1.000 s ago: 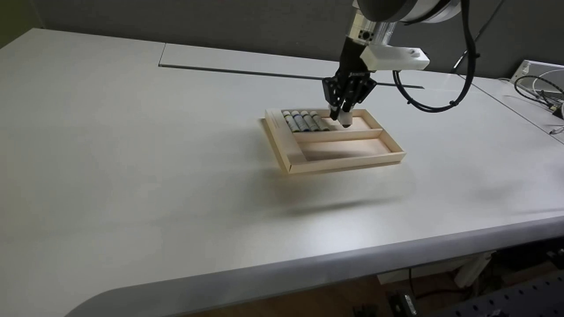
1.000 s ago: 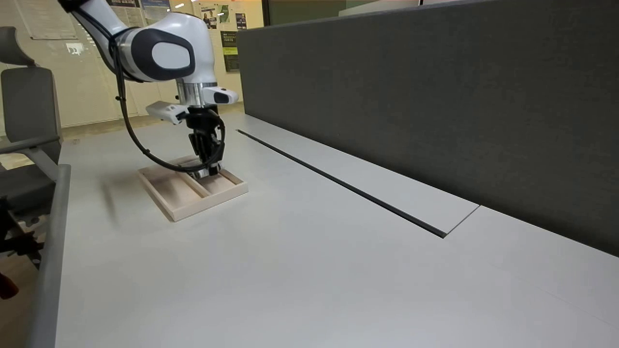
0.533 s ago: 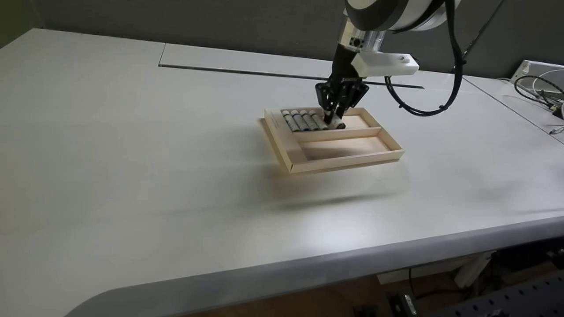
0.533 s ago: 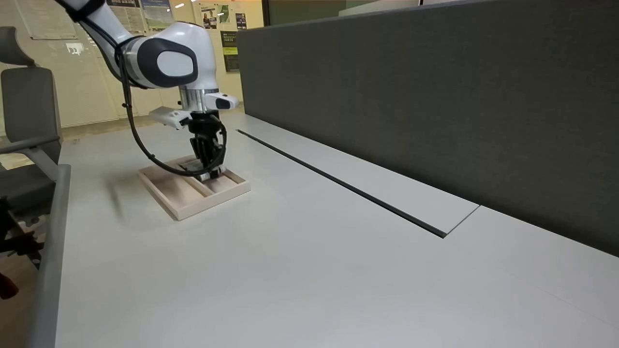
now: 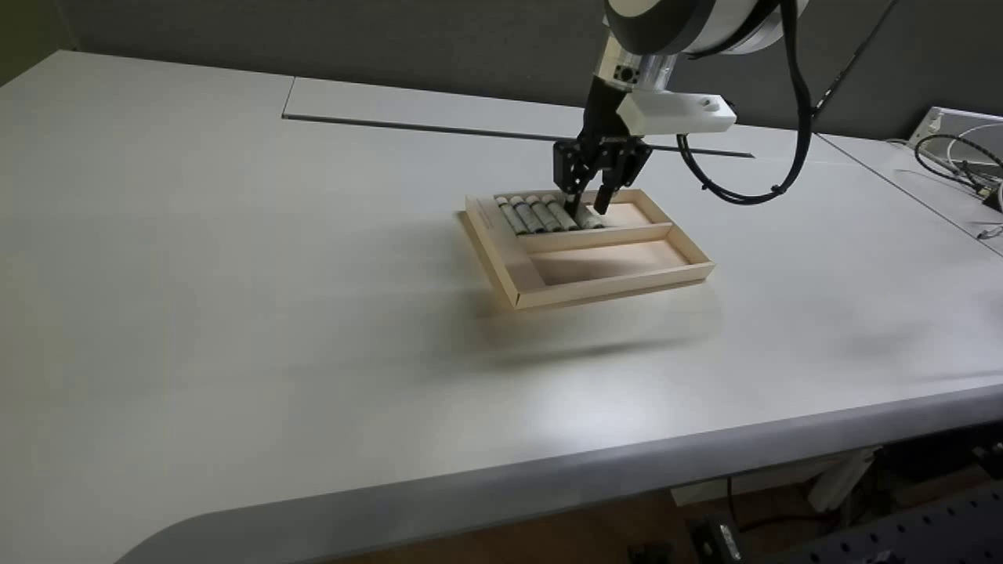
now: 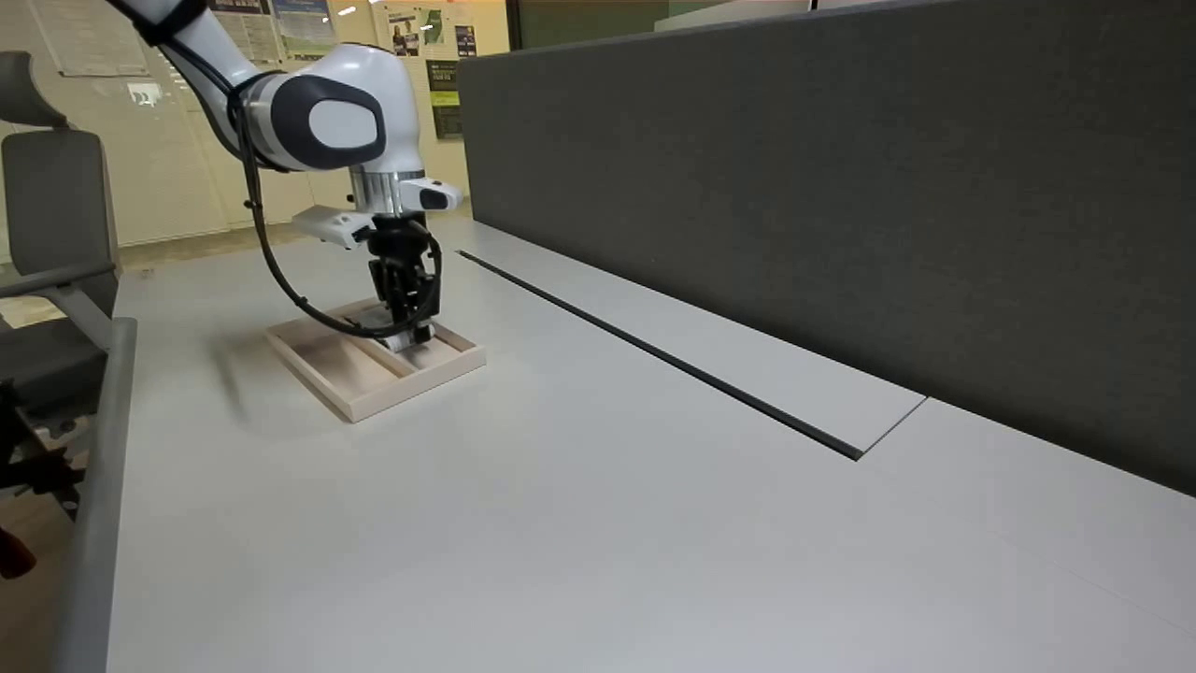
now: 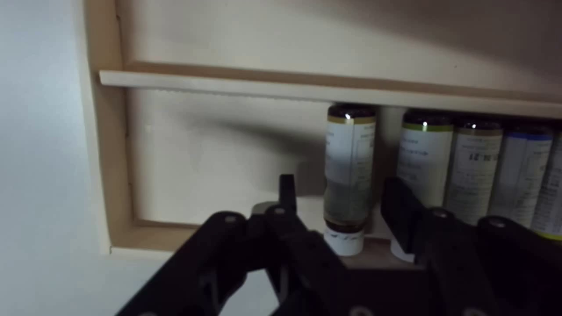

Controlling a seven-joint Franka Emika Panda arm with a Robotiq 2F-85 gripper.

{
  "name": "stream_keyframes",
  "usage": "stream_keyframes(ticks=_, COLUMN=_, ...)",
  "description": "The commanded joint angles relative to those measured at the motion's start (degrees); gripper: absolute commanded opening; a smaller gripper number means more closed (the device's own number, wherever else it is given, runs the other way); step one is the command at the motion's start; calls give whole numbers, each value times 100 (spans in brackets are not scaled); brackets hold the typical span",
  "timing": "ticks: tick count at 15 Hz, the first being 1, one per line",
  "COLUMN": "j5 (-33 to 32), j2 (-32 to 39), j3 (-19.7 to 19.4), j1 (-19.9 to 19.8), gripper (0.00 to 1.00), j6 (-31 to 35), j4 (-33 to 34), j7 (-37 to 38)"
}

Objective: Move the bottle from the lower compartment to the upper compartment of the tray

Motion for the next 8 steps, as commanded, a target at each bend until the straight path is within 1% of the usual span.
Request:
stream_keyframes(ticks=1, j5=-92, j2=-257, j3=-80, j1=82, gripper=86, j6=-53, j4=-26, j7=237)
stream_keyframes(ticks=2, j5=-97, j2=-322, j3=-82, j1=80, gripper=92, j6=-37, j4=-58, j7=236)
stream_keyframes(ticks=3, j5=-91, j2=-406, j3=-79, j1=64, gripper=48, j6=-31, j4=-107, j7=230)
stream_keyframes(ticks=4, j5=-73, j2=-475, j3=-71, j1=38, gripper=53, j6=-32, j4=-150, j7=221)
stream_keyframes(ticks=5, j5=-57, j2=-528, j3=-68, j1=16, gripper=53, j6=-31, j4=-178, j7=214)
stream_keyframes(ticks=8, j5=-55, j2=-609, j3=-119, j1=-28, gripper=33, j6=17, j4=-271, j7=236)
